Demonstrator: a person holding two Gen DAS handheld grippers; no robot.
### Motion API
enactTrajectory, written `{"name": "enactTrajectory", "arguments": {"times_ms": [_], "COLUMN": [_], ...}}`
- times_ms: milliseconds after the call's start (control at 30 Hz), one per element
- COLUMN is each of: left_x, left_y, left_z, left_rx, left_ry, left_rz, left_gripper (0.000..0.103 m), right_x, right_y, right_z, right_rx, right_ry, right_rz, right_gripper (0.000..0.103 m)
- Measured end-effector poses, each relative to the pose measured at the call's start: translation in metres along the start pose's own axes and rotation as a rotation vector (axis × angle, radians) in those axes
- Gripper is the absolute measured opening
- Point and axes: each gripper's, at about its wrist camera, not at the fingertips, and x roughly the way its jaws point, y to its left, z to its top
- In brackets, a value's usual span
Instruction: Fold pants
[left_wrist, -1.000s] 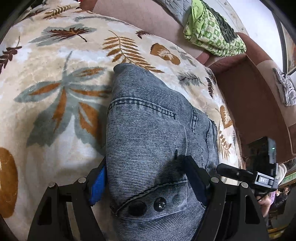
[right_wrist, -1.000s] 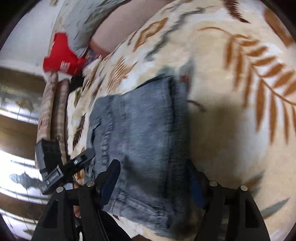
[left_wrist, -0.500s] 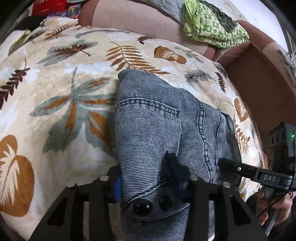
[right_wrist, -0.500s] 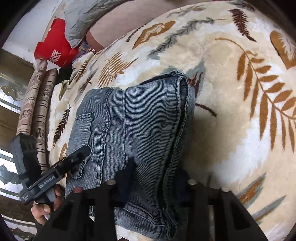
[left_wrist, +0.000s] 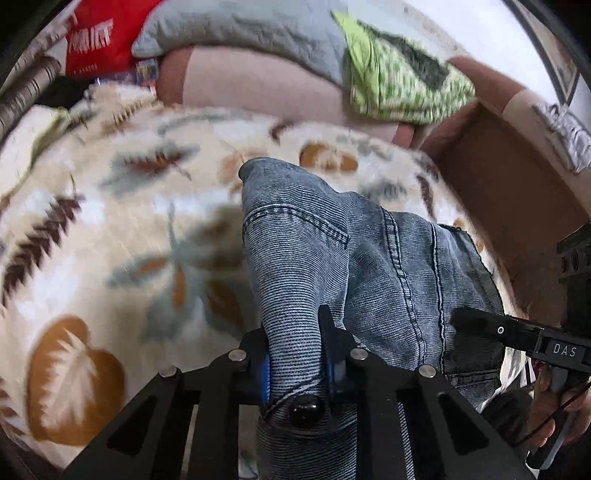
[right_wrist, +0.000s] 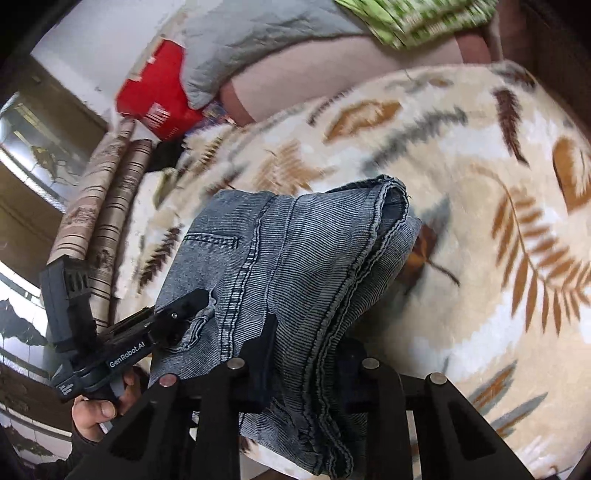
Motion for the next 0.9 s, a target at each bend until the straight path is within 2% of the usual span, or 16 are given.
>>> {"name": "enactTrajectory", "arguments": {"times_ms": [100,200,333,367,400,467,500,533,600,667,733,767,800,833,867,900], "left_x": [-0.02,-0.023,0.005,0.014,0.034,0.071,0.077,0.07,0.051,0.026,0.004,0.0,0.005,0.021,0.042,0.051], "left_y": [0.011,0.026,0.053,0.058,0.069,0.082,0.088,0.092,0.089,0.082,0.07,0.063,0.059,0.057,0.06,0.062], "left_z": [0.026,0.046,0.057,0.056,0.05,0.036,0.029,0.023,0.019,0.017,0.01,0.004,0.0,-0.006,-0.009,-0.01], "left_rx": [0.005,-0.002,-0.032,-0.045,-0.069,-0.095,-0.109,-0.128,-0.115,-0.107,-0.045,-0.003,0.015,0.047,0.078,0.077], "left_ry": [-0.068,-0.103,-0.071,-0.062,-0.024,0.088,0.105,0.059,0.029,-0.026,-0.095,-0.123,-0.113,-0.055,0.033,0.054], "left_rz": [0.023,0.051,0.086,0.098,0.121,0.186,0.196,0.174,0.21,0.194,0.177,0.234,0.278,0.311,0.332,0.336], "left_gripper": [0.022,0.022,0.025,0.03,0.044,0.067,0.074,0.074,0.075,0.077,0.085,0.086,0.087,0.087,0.087,0.089], "right_x": [-0.007,0.001,0.035,0.053,0.067,0.106,0.122,0.133,0.124,0.1,0.076,0.065,0.064,0.069,0.084,0.101], "right_y": [0.018,0.029,0.022,0.019,0.014,0.002,-0.004,-0.009,-0.008,0.005,0.018,0.026,0.029,0.03,0.027,0.018], "right_z": [0.022,0.053,0.088,0.093,0.095,0.089,0.084,0.078,0.067,0.06,0.053,0.046,0.04,0.032,0.027,0.021], "right_rx": [-0.038,-0.06,-0.058,-0.069,-0.074,-0.062,-0.06,-0.064,-0.086,-0.134,-0.141,-0.152,-0.165,-0.175,-0.173,-0.167], "right_ry": [-0.038,-0.068,-0.05,-0.03,-0.007,0.063,0.103,0.133,0.083,0.008,-0.068,-0.095,-0.097,-0.083,-0.041,0.036], "right_rz": [0.036,0.069,0.085,0.075,0.06,-0.028,-0.08,-0.149,-0.167,-0.222,-0.192,-0.167,-0.167,-0.182,-0.21,-0.251], "right_gripper": [0.027,0.027,0.028,0.028,0.034,0.042,0.051,0.058,0.059,0.06,0.064,0.067,0.07,0.072,0.073,0.074]}}
